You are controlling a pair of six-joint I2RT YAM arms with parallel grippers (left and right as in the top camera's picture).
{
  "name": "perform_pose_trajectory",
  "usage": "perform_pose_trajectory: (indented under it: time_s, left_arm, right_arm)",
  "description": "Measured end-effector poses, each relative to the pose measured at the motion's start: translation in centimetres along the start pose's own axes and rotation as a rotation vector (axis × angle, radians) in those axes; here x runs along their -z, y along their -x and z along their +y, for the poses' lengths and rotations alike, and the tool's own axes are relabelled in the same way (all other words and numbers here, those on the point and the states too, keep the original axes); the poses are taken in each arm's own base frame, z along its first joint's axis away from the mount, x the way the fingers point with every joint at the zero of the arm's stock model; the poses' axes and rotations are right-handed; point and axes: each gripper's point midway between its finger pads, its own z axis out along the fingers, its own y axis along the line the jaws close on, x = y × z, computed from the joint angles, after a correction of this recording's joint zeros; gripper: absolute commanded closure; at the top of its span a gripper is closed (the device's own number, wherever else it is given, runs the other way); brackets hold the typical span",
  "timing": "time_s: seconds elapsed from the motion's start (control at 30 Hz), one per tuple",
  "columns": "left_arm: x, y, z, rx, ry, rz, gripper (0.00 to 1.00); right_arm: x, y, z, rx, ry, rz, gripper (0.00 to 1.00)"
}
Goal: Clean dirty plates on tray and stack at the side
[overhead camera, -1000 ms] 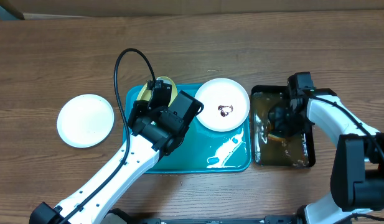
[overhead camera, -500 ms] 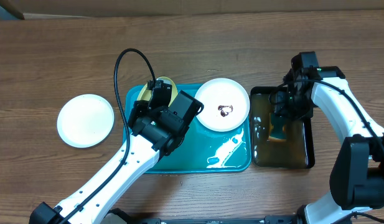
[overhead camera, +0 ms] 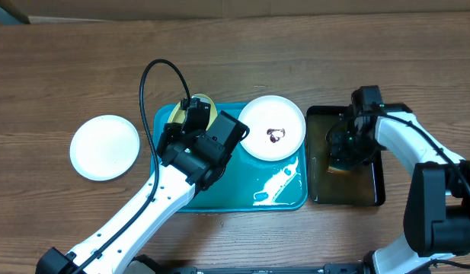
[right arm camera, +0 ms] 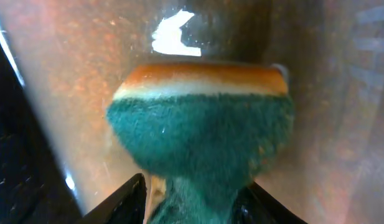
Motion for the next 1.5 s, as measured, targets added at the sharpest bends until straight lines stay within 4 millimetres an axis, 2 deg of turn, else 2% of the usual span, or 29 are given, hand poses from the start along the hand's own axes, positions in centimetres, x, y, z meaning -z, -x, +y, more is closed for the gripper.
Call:
perform_pose_trajectory:
  time_s: [0.03, 0.1, 0.3, 0.5, 0.63, 0.83, 0.93, 1.1, 1.3, 1.5]
  left_arm:
    - [0.0, 0.0, 0.0, 0.000, 0.000, 0.000, 0.96]
    - [0.0, 0.0, 0.0, 0.000, 0.000, 0.000, 0.96]
    - [0.0, 0.0, 0.0, 0.000, 0.000, 0.000, 0.96]
    - [0.0, 0.0, 0.0, 0.000, 0.000, 0.000, 0.96]
    - [0.0, 0.0, 0.0, 0.000, 0.000, 0.000, 0.96]
    - [0.0, 0.0, 0.0, 0.000, -0.001, 0.001, 0.96]
    - [0.0, -0.1, -0.2, 0.000, -0.012, 0.004, 0.96]
    - [0.0, -0.1, -0.5, 0.000, -0.027, 0.008, 0.96]
    - [0.0, -0.2, -0.5, 0.000, -0.031, 0.009, 0.96]
    - [0.5, 1.6, 1.9, 0.036, 0.127, -0.075, 0.96]
  right_arm:
    - [-0.2, 0.0, 0.0, -0.002, 0.001, -0.001, 0.60]
    - [-0.5, -0.1, -0.1, -0.010, 0.001, -0.006, 0.73]
    - [-0.6, 0.1, -0.3, -0.053, -0.008, -0.019, 0.96]
    - [-0.6, -0.4, -0.4, -0.070, -0.014, 0.000, 0.96]
    - [0.3, -1.0, -0.6, -0.075, -0.035, 0.042, 0.96]
    - [3.3, 1.1, 0.2, -0.064, -0.021, -0.035, 0.96]
    - [3.8, 1.4, 0.3, -0.060, -0.016, -0.059, 0.96]
    - [2.5, 1.8, 0.2, -0.054, -0.007, -0.101, 0.96]
    - [-0.8, 0.0, -0.6, -0.056, -0.008, -0.093, 0.96]
    - [-0.8, 0.0, -0.6, -0.054, -0.002, -0.112, 0.96]
